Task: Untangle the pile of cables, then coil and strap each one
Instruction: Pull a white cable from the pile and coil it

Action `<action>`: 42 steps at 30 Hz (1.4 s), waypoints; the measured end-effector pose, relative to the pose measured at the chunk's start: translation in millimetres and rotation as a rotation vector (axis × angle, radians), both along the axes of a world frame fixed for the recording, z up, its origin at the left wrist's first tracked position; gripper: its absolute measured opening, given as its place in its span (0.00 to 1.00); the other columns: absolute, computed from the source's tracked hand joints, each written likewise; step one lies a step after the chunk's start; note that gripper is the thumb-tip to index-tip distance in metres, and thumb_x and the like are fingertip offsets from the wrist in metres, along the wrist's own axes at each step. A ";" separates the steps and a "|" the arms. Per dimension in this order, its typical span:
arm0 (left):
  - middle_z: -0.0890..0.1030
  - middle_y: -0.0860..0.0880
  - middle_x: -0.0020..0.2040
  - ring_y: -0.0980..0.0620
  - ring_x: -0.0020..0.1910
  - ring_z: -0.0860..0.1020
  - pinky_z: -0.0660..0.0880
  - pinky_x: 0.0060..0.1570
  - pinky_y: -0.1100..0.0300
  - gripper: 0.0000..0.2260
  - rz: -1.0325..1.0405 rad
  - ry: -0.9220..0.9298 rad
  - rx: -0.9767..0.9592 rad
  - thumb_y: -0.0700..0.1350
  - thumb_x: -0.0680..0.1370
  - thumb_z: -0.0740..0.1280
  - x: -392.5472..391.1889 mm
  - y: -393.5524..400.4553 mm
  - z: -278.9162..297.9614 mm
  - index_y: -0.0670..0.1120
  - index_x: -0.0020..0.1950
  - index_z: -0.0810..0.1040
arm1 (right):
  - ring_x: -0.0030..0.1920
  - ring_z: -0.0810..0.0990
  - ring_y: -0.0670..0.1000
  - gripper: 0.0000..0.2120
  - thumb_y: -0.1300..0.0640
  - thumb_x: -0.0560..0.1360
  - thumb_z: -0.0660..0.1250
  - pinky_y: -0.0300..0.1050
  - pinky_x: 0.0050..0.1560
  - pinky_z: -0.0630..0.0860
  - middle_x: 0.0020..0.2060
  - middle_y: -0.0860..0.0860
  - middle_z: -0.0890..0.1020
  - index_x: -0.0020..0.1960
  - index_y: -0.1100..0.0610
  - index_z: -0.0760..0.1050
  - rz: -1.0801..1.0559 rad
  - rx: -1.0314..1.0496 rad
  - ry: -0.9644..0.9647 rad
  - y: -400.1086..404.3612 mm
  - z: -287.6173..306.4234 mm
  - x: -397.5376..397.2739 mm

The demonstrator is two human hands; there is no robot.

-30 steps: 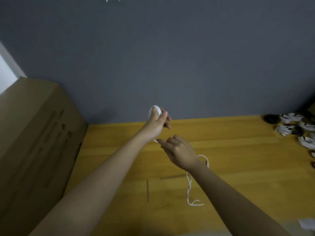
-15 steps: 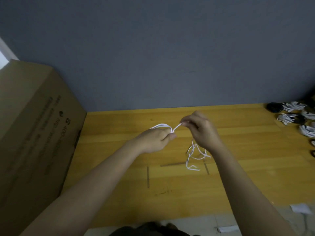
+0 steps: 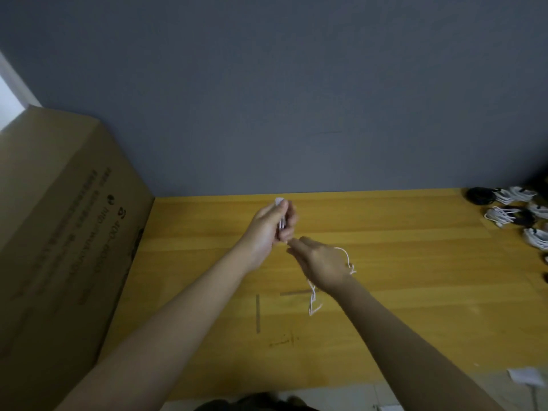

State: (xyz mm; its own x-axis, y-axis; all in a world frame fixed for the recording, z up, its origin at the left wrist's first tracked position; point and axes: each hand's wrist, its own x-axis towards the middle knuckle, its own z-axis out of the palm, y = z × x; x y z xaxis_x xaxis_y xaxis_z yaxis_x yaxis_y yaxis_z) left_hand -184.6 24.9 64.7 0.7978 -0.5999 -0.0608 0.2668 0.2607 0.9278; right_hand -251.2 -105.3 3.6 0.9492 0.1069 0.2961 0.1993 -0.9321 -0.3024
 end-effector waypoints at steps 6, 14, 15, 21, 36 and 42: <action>0.76 0.46 0.55 0.54 0.36 0.80 0.79 0.42 0.59 0.03 0.278 -0.239 0.383 0.40 0.84 0.51 18.2 -3.2 -25.8 0.43 0.54 0.63 | 0.41 0.81 0.57 0.19 0.64 0.70 0.73 0.49 0.47 0.78 0.37 0.55 0.81 0.61 0.63 0.77 0.119 0.022 -0.042 7.7 -12.4 -18.6; 0.78 0.44 0.51 0.43 0.48 0.77 0.69 0.40 0.51 0.17 -0.352 -0.962 1.178 0.57 0.82 0.54 9.8 14.9 -49.0 0.43 0.55 0.68 | 0.45 0.76 0.52 0.19 0.65 0.74 0.70 0.43 0.50 0.72 0.45 0.54 0.78 0.64 0.60 0.76 -0.034 0.411 0.065 -14.4 1.0 -15.9; 0.78 0.47 0.48 0.45 0.46 0.76 0.69 0.40 0.52 0.19 -0.392 -0.948 1.165 0.61 0.80 0.56 8.5 15.0 -50.0 0.44 0.52 0.69 | 0.44 0.76 0.51 0.18 0.65 0.73 0.70 0.42 0.49 0.72 0.46 0.54 0.77 0.63 0.60 0.76 -0.027 0.402 0.075 -17.8 2.2 -15.2; 0.70 0.52 0.31 0.51 0.33 0.70 0.65 0.35 0.54 0.15 -0.310 -0.823 0.949 0.56 0.78 0.64 16.7 18.1 -43.0 0.49 0.36 0.72 | 0.42 0.82 0.56 0.06 0.69 0.70 0.72 0.38 0.44 0.71 0.42 0.59 0.81 0.47 0.65 0.83 -0.204 0.363 -0.100 -36.5 -6.0 -16.7; 0.74 0.49 0.29 0.54 0.29 0.71 0.69 0.37 0.52 0.12 0.245 -0.771 0.645 0.52 0.78 0.65 41.0 -14.7 4.7 0.46 0.39 0.78 | 0.44 0.81 0.43 0.10 0.67 0.79 0.61 0.40 0.51 0.78 0.39 0.50 0.81 0.42 0.58 0.76 -0.014 1.176 0.477 -33.1 24.1 -4.0; 0.75 0.47 0.34 0.46 0.35 0.74 0.70 0.39 0.49 0.17 0.094 -0.889 0.827 0.54 0.80 0.61 41.0 -19.1 -1.4 0.42 0.40 0.74 | 0.40 0.78 0.53 0.09 0.67 0.79 0.58 0.45 0.41 0.69 0.42 0.55 0.82 0.47 0.59 0.76 -0.493 0.478 0.075 -84.1 56.5 28.6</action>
